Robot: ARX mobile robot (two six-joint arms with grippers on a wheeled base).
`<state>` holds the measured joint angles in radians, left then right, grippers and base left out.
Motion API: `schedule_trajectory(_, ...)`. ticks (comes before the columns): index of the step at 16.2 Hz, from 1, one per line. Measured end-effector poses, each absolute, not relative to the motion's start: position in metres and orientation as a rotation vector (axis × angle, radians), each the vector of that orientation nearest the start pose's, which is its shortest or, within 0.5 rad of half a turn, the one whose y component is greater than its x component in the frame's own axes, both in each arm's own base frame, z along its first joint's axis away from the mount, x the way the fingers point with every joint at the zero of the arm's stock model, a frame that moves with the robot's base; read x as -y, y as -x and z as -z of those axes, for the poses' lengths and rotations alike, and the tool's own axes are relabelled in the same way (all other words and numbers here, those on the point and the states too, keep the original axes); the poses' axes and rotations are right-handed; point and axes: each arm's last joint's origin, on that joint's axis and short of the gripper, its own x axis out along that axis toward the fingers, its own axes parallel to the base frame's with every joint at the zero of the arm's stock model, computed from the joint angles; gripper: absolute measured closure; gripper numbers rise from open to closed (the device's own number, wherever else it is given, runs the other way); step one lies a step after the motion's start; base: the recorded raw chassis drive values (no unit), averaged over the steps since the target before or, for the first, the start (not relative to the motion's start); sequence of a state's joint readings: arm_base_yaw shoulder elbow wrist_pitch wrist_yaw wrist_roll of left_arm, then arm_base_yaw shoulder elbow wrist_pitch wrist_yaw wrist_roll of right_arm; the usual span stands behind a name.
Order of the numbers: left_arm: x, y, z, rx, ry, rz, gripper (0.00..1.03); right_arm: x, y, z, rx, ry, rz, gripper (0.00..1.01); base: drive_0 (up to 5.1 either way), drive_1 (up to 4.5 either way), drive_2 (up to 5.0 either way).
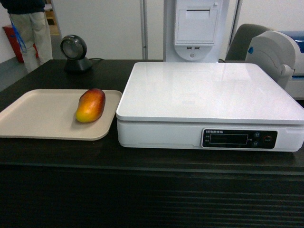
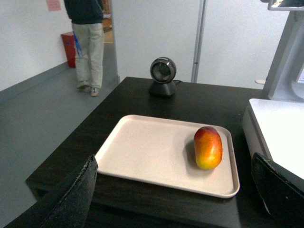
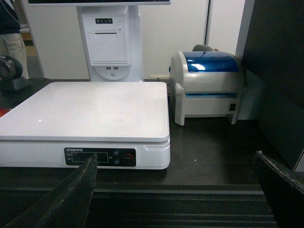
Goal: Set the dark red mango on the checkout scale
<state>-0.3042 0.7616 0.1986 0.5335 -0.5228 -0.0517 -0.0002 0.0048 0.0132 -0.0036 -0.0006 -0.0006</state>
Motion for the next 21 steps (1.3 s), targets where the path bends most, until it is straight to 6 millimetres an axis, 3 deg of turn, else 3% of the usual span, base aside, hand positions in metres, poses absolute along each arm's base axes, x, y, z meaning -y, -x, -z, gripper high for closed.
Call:
schedule_trajectory(4, 0.015, -0.254, -0.212, -0.046, 0.024, -0.055, 0.05, 0.000, -0.097, -0.167, 0.005, 0.001, 0.000, 0.03, 0.0, 0.00, 0.0)
schedule_trajectory(7, 0.003, -0.338, -0.189, -0.211, 0.035, 0.082, 0.05, 0.000, -0.097, -0.167, 0.005, 0.001, 0.000, 0.03, 0.0, 0.00, 0.0)
schedule_trajectory(10, 0.009, -0.399, -0.174, -0.332, 0.058, 0.187, 0.05, 0.000, -0.097, -0.167, 0.005, 0.001, 0.000, 0.03, 0.0, 0.00, 0.0)
schedule_trajectory(11, 0.021, -0.432, -0.166, -0.402, 0.050, 0.214, 0.05, 0.000, -0.097, -0.167, 0.005, 0.001, 0.000, 0.03, 0.0, 0.00, 0.0)
schedule_trajectory(15, 0.030, -0.462, -0.148, -0.506, 0.052, 0.230, 0.05, 0.000, -0.097, -0.167, 0.005, 0.001, 0.000, 0.03, 0.0, 0.00, 0.0)
schedule_trajectory(21, 0.030, -0.483, -0.131, -0.589, 0.054, 0.215, 0.05, 0.000, -0.097, -0.167, 0.005, 0.001, 0.000, 0.03, 0.0, 0.00, 0.0)
